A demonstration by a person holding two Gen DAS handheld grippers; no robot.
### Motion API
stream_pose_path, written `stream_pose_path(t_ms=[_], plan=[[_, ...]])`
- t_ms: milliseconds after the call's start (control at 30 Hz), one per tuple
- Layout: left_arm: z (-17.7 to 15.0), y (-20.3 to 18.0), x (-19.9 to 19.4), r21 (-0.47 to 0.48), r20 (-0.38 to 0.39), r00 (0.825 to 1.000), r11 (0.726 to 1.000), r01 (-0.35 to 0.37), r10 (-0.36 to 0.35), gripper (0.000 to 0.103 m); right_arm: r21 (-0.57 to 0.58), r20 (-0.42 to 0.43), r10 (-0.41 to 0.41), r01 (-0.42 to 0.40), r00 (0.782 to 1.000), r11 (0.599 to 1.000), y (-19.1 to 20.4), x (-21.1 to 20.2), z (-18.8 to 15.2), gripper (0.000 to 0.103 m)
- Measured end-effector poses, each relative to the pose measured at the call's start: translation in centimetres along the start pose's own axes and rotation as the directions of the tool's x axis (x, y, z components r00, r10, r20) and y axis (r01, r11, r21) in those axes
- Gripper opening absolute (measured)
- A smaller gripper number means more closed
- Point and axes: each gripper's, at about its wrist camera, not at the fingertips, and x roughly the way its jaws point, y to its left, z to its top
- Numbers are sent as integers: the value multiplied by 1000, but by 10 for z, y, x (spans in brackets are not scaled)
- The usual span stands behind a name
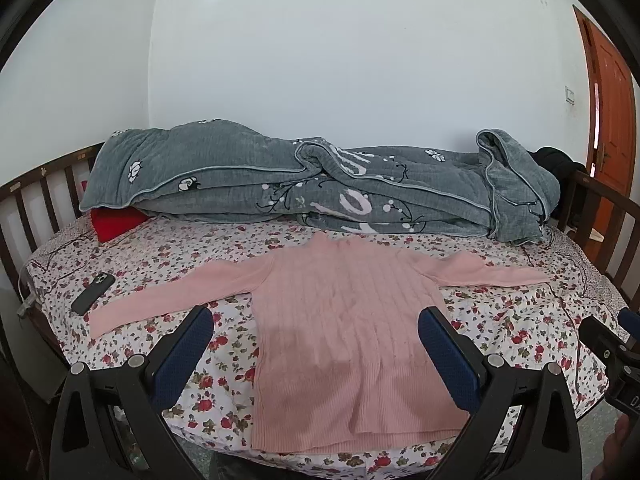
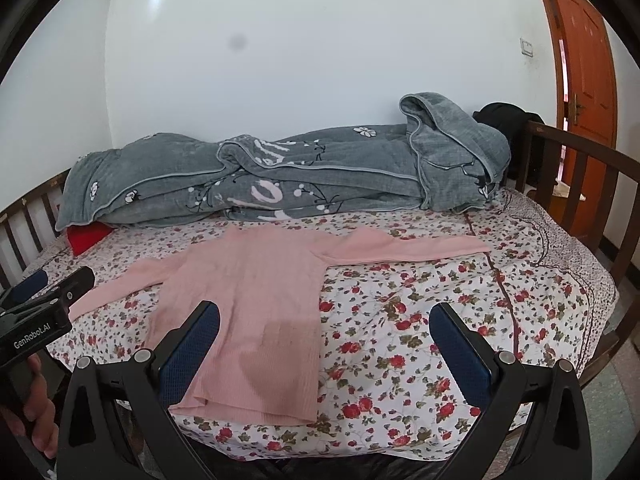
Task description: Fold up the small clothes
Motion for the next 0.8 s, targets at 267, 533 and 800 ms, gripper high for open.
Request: stream_pose_path(t_ms=[267,533,800], plan=[[-1,1,1,-4,-4,1000,1000,-2,2,103,-10,4,-5,5,1000,1000,2,-2,0,103],[-3,4,2,-6,-7,1000,1000,-1,1,103,-13,7,-6,6,1000,1000,2,-3,0,103],[-3,4,2,-5,-8,1000,1000,-2,2,103,-15,12,-5,5,1000,1000,2,-5,2,103]])
